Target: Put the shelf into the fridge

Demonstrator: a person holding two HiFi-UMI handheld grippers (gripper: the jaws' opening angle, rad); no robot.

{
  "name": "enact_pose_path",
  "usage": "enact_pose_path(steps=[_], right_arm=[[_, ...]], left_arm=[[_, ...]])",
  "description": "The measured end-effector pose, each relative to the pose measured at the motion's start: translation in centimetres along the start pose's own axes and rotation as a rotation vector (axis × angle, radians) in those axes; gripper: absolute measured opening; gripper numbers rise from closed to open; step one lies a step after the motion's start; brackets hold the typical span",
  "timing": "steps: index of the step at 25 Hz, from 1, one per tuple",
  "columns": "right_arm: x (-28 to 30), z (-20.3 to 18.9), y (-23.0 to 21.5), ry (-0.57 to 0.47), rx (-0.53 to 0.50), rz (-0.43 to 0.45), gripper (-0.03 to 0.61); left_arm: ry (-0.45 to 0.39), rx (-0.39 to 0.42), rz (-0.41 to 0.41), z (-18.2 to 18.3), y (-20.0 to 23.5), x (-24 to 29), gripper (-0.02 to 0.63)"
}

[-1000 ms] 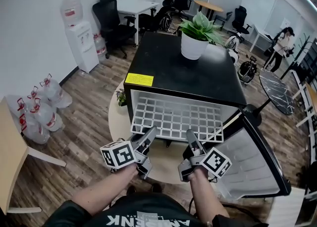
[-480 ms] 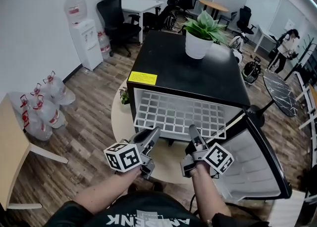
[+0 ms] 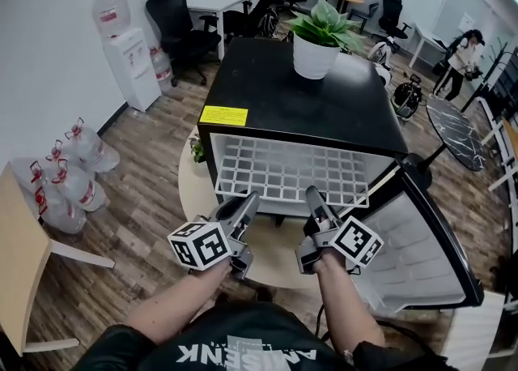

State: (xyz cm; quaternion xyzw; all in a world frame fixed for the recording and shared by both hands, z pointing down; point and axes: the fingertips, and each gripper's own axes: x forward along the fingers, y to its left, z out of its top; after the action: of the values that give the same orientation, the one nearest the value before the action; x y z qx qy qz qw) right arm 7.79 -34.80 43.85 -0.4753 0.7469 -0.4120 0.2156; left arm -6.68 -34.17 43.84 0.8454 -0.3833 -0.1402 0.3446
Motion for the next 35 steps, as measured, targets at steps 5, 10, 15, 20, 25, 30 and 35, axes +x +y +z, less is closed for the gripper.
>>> enact_pose_path(steps=[5, 10, 15, 20, 25, 30, 35], right_arm=[[-1.1, -1.1, 0.3, 0.029, -0.011, 0.002, 0.12], [-3.7, -1.5, 0.4, 0.007, -0.167, -0.051, 0.12], [-5.0, -0.6, -0.5, 0.002, -0.353, -0.135, 0.088], [-5.1, -0.3, -1.1, -0.006, -0.399, -0.174, 0.025], [-5.0, -0.2, -1.1, 0.007, -0.459, -0.203, 0.025], [-4.9, -0.3, -1.4, 0.027, -0.466, -0.187, 0.025], [-4.8, -0.2, -1.4, 0.017, -0.469, -0.188, 0.023]], left_arm=[[0.012, 0.003, -0.012, -0.3, 0.1, -0.2, 0.115], [0.012, 0.01, -0.006, -0.1, 0.2, -0.2, 0.115], [0.01, 0.003, -0.003, -0.2, 0.3, -0.2, 0.115], [0.02, 0.004, -0.012, -0.2, 0.2, -0.2, 0.114], [0.012, 0.035, -0.004, -0.1, 0.1, -0.2, 0.121], [0.002, 0.195, 0.039, -2.0, -0.4, -1.7, 0.119], [-0.003, 0.296, 0.079, -1.2, -0.4, -1.6, 0.074]])
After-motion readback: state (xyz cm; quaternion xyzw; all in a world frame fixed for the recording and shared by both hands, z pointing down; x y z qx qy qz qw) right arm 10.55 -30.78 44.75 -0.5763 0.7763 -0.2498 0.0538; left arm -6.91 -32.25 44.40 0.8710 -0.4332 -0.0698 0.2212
